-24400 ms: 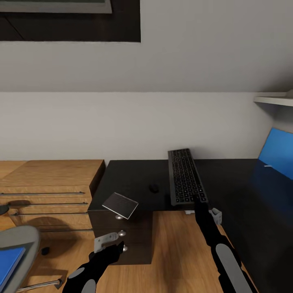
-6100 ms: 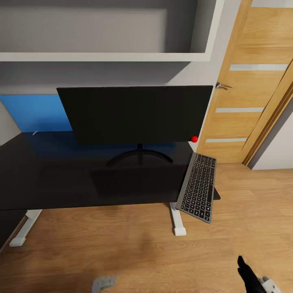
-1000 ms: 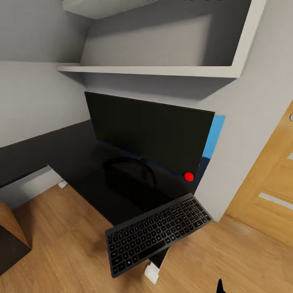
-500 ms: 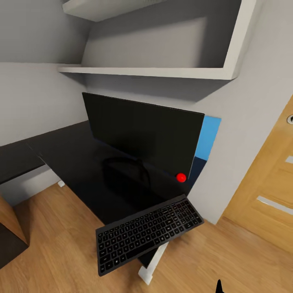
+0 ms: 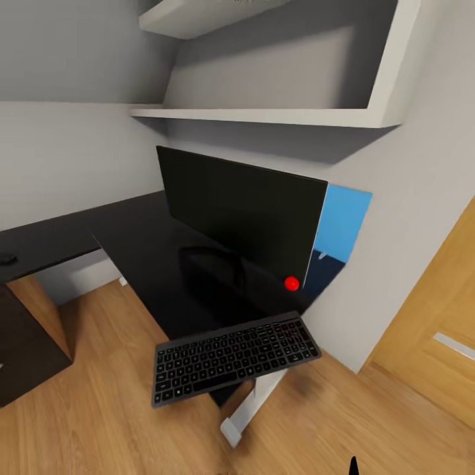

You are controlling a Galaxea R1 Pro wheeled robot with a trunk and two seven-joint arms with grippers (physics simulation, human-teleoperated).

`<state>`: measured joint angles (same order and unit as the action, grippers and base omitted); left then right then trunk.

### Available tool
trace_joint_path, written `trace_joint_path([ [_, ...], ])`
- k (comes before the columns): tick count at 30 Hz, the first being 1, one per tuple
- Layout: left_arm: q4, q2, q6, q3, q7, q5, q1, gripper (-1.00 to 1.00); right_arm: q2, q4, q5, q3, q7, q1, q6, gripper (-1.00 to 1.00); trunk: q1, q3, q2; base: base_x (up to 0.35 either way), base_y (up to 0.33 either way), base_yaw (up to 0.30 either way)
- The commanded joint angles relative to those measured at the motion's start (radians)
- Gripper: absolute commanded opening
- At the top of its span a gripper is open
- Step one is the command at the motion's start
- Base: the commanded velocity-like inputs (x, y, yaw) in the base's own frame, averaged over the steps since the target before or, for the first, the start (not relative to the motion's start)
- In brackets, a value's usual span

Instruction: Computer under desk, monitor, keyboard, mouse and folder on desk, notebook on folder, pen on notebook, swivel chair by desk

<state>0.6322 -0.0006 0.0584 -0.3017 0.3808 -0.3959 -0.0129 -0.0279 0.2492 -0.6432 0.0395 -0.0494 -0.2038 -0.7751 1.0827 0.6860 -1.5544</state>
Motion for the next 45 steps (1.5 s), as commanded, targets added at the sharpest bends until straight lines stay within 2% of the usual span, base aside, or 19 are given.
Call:
trace_joint_path([
  [1, 0.000, 0.001, 0.006, -0.007, 0.007, -0.011, -0.001, 1.00, 0.000, 0.000, 0.007, 0.004, -0.005, 0.000, -0.001, 1.00, 0.000, 0.001, 0.000, -0.142, -0.298, 0.282],
  [3, 0.000, 0.001, 0.006, -0.007, 0.007, -0.011, -0.001, 1.00, 0.000, -0.001, 0.045, 0.005, -0.004, 0.000, 0.000, 1.00, 0.000, 0.001, 0.000, -0.142, -0.298, 0.282],
  [8, 0.000, 0.001, 0.006, -0.007, 0.007, -0.011, -0.001, 1.00, 0.003, -0.007, 0.084, 0.005, -0.003, 0.000, 0.001, 1.00, 0.000, 0.001, 0.000, -0.142, -0.298, 0.282],
  [15, 0.000, 0.001, 0.006, -0.007, 0.007, -0.011, -0.001, 1.00, 0.009, -0.017, 0.094, 0.005, -0.003, 0.000, 0.000, 1.00, 0.000, 0.001, 0.000, -0.121, -0.298, 0.272],
  [21, 0.000, 0.002, 0.006, -0.007, 0.007, -0.011, -0.001, 1.00, 0.017, -0.018, 0.096, 0.004, -0.004, 0.000, -0.001, 1.00, 0.000, 0.002, 0.000, -0.093, -0.301, 0.054],
  [30, 0.000, 0.002, 0.008, -0.007, 0.007, -0.012, -0.001, 1.00, 0.023, -0.018, 0.106, 0.003, -0.002, 0.000, -0.003, 1.00, 0.000, 0.002, 0.000, -0.006, -0.037, 0.052],
  [41, 0.000, 0.002, 0.006, -0.007, 0.007, -0.011, -0.001, 1.00, 0.026, -0.018, 0.108, 0.002, -0.001, 0.000, -0.003, 1.00, 0.000, 0.002, 0.000, -0.058, -0.213, 0.268],
  [43, 0.000, 0.002, 0.006, -0.007, 0.007, -0.011, -0.001, 1.00, 0.026, -0.020, 0.120, -0.003, -0.001, 0.000, -0.003, 1.00, 0.000, 0.002, 0.000, -0.093, -0.292, 0.277],
  [44, 0.000, 0.002, 0.006, -0.007, 0.007, -0.012, -0.001, 1.00, 0.026, -0.021, 0.151, -0.008, -0.001, 0.000, -0.003, 1.00, 0.000, 0.002, 0.000, -0.094, -0.295, 0.282],
  [45, 0.000, 0.002, 0.006, -0.007, 0.007, -0.012, -0.001, 1.00, 0.026, -0.022, 0.160, -0.009, -0.001, 0.000, -0.003, 1.00, 0.000, 0.002, 0.000, -0.095, -0.296, 0.283],
])
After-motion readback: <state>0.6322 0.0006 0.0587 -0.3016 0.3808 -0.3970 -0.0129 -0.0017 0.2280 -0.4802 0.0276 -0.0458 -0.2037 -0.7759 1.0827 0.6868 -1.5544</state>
